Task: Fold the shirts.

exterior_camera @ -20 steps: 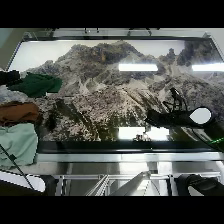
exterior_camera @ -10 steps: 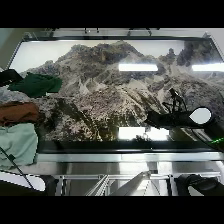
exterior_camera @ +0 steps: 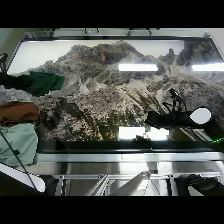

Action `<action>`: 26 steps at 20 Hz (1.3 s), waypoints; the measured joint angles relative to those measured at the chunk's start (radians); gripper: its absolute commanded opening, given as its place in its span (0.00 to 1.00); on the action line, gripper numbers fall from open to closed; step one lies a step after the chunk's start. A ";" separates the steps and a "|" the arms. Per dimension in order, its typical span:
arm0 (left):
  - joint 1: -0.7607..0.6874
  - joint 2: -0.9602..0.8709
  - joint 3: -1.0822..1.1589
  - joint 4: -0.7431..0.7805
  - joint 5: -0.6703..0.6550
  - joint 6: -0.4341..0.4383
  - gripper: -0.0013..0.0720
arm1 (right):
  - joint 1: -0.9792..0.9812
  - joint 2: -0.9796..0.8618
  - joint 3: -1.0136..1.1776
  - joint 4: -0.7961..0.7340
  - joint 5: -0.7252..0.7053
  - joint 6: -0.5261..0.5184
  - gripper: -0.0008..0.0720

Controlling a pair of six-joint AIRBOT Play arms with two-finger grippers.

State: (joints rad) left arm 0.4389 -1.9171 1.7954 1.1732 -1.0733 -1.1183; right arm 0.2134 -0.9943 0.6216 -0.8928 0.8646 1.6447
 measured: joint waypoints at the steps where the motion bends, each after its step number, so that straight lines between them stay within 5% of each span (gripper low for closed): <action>1: -0.023 0.015 0.027 -0.020 -0.019 0.000 0.05 | 0.000 0.000 0.000 0.000 0.000 0.000 0.03; 8: -0.216 0.240 0.161 -0.332 -0.348 0.006 0.05 | -0.019 0.030 0.002 -0.007 0.063 -0.051 0.03; 13: -0.397 0.430 0.007 -0.417 -0.464 -0.025 0.05 | -0.150 0.131 0.002 -0.012 0.186 -0.127 0.03; 16: -0.490 0.489 -0.135 -0.416 -0.460 -0.028 1.00 | -0.237 0.188 0.002 -0.012 0.224 -0.144 0.05; 26: -0.452 0.497 -0.402 -0.209 -0.464 -0.069 0.98 | -0.294 0.115 0.002 0.076 0.298 -0.263 0.04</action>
State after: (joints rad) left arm -0.0132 -1.4200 1.3930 0.9646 -1.5372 -1.1870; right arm -0.0811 -0.8791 0.6239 -0.8165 1.1625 1.3815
